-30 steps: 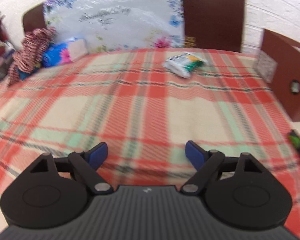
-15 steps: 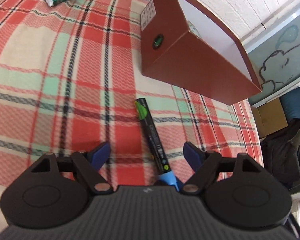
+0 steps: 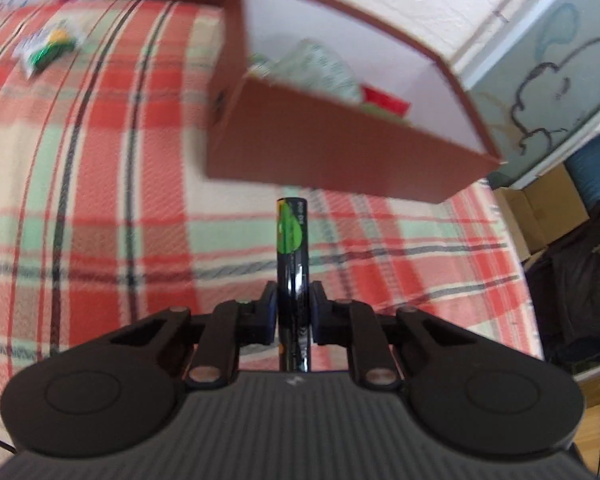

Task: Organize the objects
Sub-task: 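Carry the marker over the brown box and open the right gripper, then reach the right gripper to the green snack packet and grasp it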

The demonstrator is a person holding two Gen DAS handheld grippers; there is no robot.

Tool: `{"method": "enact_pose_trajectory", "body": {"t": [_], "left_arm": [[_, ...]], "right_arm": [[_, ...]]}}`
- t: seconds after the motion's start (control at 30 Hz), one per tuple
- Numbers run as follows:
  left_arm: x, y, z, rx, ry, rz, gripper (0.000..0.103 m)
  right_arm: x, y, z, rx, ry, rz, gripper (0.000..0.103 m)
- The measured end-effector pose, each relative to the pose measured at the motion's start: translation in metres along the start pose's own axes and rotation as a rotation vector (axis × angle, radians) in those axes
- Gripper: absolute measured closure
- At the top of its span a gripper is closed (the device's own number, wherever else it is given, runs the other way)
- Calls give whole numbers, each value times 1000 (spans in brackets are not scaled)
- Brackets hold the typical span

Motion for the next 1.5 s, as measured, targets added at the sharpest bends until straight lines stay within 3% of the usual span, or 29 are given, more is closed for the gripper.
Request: {"method": "enact_pose_trajectory", "body": {"t": [0.2, 0.4, 0.43, 0.47, 0.53, 0.6, 0.73, 0.87, 0.97, 1.1, 1.2, 1.33, 1.5], "left_arm": [[-55, -26, 62, 79, 153, 135, 85], [-120, 0, 115, 76, 260, 202, 84], [-128, 10, 121, 76, 291, 195, 82], [-133, 20, 126, 55, 320, 191, 70], [-142, 43, 123, -74, 333, 208, 52], [-143, 61, 112, -153, 335, 198, 52], [-141, 65, 84, -197, 301, 216, 51], [-134, 58, 72, -225, 284, 223, 51], [-127, 43, 67, -240, 310, 253, 51], [-105, 10, 56, -235, 348, 308, 48], [-85, -16, 37, -227, 338, 348, 46], [-55, -37, -1, -258, 279, 362, 46], [-24, -21, -82, -422, 149, 212, 46]], "right_arm": [[-55, -9, -7, 48, -132, 212, 85], [-122, 26, 24, 124, -145, 324, 85], [-131, 35, 31, 157, -145, 342, 85], [-140, 47, 39, 202, -147, 356, 83], [-150, 75, 58, 270, -136, 316, 65], [-149, 87, 66, 278, -142, 335, 72], [-132, 96, 51, 318, -283, 359, 56], [-125, 99, 42, 324, -318, 353, 53], [-118, 85, 35, 324, -292, 374, 53], [-98, 35, 32, 341, -284, 423, 50], [-78, 18, 31, 332, -249, 380, 49], [-50, 34, 22, 314, -254, 200, 49], [-34, 65, 3, 272, -269, 6, 49]]}}
Point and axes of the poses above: each gripper's, at about its wrist camera, not at the fingertips, and y roughly the way its jaws point, z to its right, x to its underside, the point moved 3 cm from there along y, roughly the way its jaws point, and after that the axes turned 2 degrees about z, right-handed, at the moved point
